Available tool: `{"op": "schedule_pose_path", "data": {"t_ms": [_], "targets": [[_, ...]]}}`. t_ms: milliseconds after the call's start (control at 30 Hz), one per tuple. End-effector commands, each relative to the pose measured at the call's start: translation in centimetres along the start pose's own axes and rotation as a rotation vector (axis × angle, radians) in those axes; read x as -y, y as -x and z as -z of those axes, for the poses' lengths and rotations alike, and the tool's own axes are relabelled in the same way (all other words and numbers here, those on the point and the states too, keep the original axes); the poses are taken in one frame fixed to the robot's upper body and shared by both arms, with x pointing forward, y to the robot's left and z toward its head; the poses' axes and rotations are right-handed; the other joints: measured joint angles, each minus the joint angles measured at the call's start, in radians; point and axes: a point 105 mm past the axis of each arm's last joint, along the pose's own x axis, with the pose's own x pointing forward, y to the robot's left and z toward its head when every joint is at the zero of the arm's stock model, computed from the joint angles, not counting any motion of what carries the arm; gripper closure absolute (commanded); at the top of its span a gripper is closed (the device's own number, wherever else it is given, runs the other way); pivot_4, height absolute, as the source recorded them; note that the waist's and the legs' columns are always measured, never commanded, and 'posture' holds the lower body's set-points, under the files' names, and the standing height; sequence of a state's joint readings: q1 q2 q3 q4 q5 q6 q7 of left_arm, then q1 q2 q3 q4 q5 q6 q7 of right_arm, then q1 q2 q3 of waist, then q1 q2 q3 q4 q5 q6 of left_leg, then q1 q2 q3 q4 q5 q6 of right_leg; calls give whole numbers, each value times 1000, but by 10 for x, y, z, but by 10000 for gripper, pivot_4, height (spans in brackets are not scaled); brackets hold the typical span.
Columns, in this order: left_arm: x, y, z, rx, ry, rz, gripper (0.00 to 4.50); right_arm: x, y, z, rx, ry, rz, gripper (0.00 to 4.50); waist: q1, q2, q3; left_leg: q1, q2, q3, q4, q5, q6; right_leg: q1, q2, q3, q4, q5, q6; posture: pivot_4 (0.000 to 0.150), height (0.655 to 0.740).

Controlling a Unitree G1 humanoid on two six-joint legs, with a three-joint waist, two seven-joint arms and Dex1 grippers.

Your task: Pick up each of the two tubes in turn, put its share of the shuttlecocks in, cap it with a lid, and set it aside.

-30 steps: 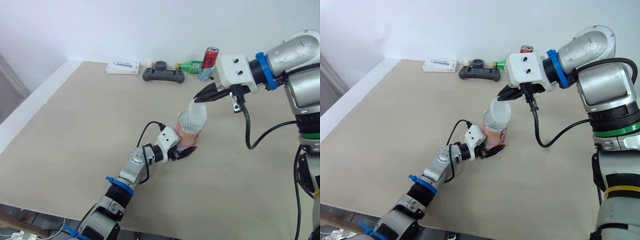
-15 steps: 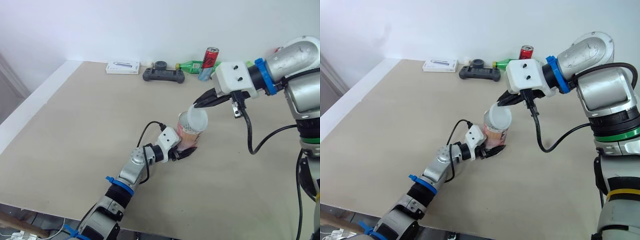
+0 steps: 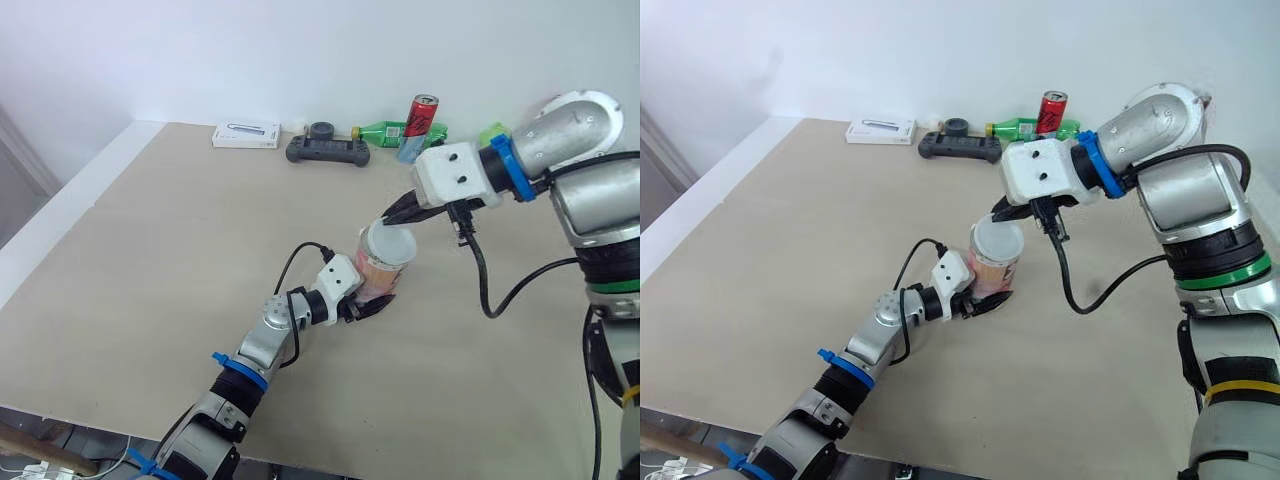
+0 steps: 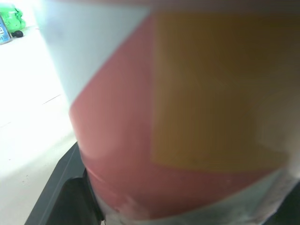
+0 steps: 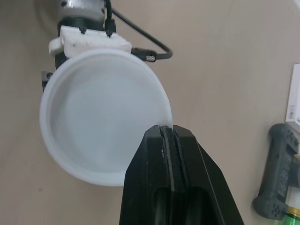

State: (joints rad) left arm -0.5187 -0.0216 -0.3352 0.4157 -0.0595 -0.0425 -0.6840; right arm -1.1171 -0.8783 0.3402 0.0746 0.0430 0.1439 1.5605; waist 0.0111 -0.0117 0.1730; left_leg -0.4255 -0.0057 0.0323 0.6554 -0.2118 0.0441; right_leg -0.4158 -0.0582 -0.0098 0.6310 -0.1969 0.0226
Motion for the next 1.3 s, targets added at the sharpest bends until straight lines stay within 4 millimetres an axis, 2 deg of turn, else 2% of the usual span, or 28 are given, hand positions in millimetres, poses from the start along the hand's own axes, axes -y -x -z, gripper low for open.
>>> {"op": "schedule_pose_path", "data": {"t_ms": [33, 333, 467, 533, 600, 633, 700, 767, 833, 933, 1000, 1033, 1133, 1167, 1300], "targets": [[2, 6, 25, -92, 42, -11, 15201, -4, 0, 3, -23, 17, -29, 44593, 0, 0, 0, 0, 0, 0, 0, 0, 0, 0, 0, 0, 0, 0, 0, 1500, 7400], [1, 5, 25, -92, 42, -13, 15201, -4, -3, 5, -45, 40, -31, 44593, 0, 0, 0, 0, 0, -1, 0, 0, 0, 1, -1, -1, 0, 0, 0, 1500, 7400], [1, 4, 25, -91, 42, -13, 15201, -3, -4, 4, -41, 38, -27, 31015, 0, 0, 0, 0, 0, -1, 0, 0, 0, 1, -1, -1, 0, 0, 0, 1500, 7400], [2, 4, 25, -90, 42, -12, 15201, -3, -4, 4, -39, 38, -25, 19961, 0, -1, -1, 1, 0, -1, 0, 0, 0, 1, -1, -1, -1, 0, 0, 1500, 7400], [2, 4, 25, -90, 42, -11, 15201, -3, -3, 3, -35, 37, -22, 11921, 0, -1, -1, 1, 0, -2, 0, 0, 0, 1, -1, -2, -1, 0, 0, 1500, 7400], [2, 4, 25, -90, 42, -11, 15201, -2, -3, 2, -32, 36, -18, 9529, 0, -1, -1, 1, 0, -2, 0, 0, 0, 1, -1, -2, -1, 0, 0, 1500, 7400], [2, 4, 25, -90, 42, -11, 15201, 3, 0, -2, -14, 36, 11, 651, 0, -1, -1, 1, 0, -2, 0, 0, 0, 2, -2, -2, -1, 0, 0, 1500, 7400], [2, 4, 25, -91, 41, -11, 15201, 8, 4, -7, 10, 29, 32, 245, 0, -1, -1, 1, 0, -2, 0, 0, 0, 2, -2, -2, -1, 0, 0, 1500, 7400], [2, 5, 25, -91, 41, -11, 15201, 11, 10, -16, 68, 2, 39, 4417, 0, -1, -1, 1, 0, -2, 0, 0, 0, 2, -2, -2, -1, 0, 0, 1500, 7400], [1, 5, 25, -92, 40, -11, 15201, 6, 14, -25, 137, -46, -10, 16040, 0, -1, -1, 1, 0, -2, 0, 0, 0, 2, -2, -2, -1, 0, 0, 1500, 7400], [1, 5, 25, -92, 39, -11, 15201, 1, 12, -26, 150, -79, -42, 25326, 0, -2, -1, 1, 0, -2, 0, 0, 0, 2, -3, -2, -1, 0, 0, 1500, 7400], [1, 5, 25, -92, 39, -11, 15201, -2, 11, -26, 155, -95, -55, 27892, 0, -2, -1, 1, 0, -2, 0, 0, 0, 2, -3, -2, -1, 0, 0, 1500, 7400], [1, 5, 25, -91, 38, -10, 15201, -9, 8, -24, 158, -128, -83, 42216, -1, -2, 0, 1, 0, -2, -1, 0, -1, 1, -3, -2, -1, 0, 0, 1500, 7400], [1, 5, 25, -91, 38, -10, 15201, -11, 7, -23, 156, -132, -88, 44809, -1, -2, 0, 1, 1, -2, -1, 0, -1, 1, -3, -2, -1, 0, 0, 1500, 7400], [2, 5, 25, -90, 38, -7, 15201, -21, -10, -11, 147, -180, -112, 44809, -1, -2, 0, 1, 1, -2, -1, 0, -1, 1, -3, -2, -1, 0, 0, 1500, 7400]]}}
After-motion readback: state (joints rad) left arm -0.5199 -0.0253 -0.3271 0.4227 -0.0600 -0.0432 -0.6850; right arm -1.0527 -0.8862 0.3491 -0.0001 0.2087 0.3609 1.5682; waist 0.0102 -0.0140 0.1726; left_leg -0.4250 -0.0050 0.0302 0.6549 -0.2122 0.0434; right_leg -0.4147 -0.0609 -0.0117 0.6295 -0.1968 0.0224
